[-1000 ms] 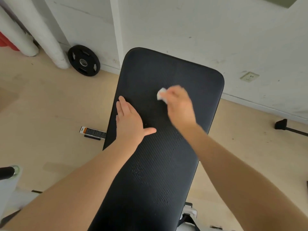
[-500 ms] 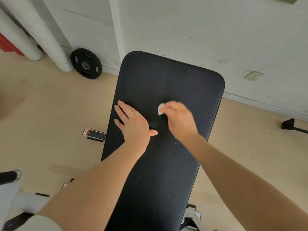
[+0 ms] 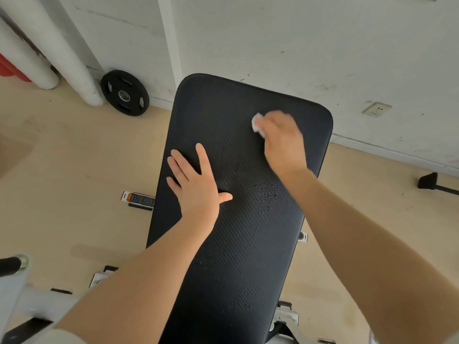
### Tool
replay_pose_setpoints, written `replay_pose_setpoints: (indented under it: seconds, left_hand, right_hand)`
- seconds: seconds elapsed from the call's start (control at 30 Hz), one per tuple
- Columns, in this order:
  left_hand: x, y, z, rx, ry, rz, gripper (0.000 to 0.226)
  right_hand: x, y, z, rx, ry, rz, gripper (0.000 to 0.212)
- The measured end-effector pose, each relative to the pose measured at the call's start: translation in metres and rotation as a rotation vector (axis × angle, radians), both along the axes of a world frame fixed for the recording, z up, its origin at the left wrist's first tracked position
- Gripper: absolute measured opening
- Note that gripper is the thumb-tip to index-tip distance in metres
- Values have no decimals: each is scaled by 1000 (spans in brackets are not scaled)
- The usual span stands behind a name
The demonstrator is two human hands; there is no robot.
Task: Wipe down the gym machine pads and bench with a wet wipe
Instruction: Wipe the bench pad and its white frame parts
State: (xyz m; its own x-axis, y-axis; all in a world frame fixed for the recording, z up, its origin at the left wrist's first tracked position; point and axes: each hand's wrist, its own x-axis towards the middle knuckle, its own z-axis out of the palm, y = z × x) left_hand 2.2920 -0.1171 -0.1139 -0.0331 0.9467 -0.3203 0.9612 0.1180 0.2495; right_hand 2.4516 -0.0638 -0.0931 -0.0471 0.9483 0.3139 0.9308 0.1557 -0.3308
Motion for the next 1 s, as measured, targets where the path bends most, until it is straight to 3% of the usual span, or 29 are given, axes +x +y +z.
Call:
replay_pose_setpoints:
  seconds: [0.07, 0.2, 0.27, 0.37, 0.43, 0.5, 0.6, 0.77, 0.87, 1.0]
  left_hand:
    - [0, 1, 2, -16, -6, 0, 125]
    - [2, 3, 5, -23, 5, 2, 125]
    - [3, 3, 4, -24, 15, 5, 126]
    - [2, 3, 2, -13, 37, 11, 126]
    - [1, 3, 0, -2, 39, 7, 125]
    - [0, 3, 0, 0, 35, 8, 125]
    - [1, 6, 0, -17, 41, 15, 127]
    - [3, 5, 5, -51, 39, 16, 127]
    - [4, 4, 6, -53, 36, 15, 127]
    - [4, 4, 1, -29, 44, 21, 127]
  right_hand:
    - [-1, -34, -13, 13, -28, 113, 6]
    - [0, -80, -17, -437, 12, 220, 13]
    - [2, -64, -1, -352, 116, 124, 14]
    - [16, -12, 30, -19, 271, -94, 20]
    - [27, 20, 38, 103, 159, -136, 18]
    - [27, 34, 29, 107, 34, -96, 24]
    - [14, 16, 9, 101, 20, -34, 14]
    - [9, -59, -17, -87, -45, 126, 30]
    - [12, -72, -14, -262, -38, 153, 26]
    - [36, -25, 21, -8, 186, -84, 21]
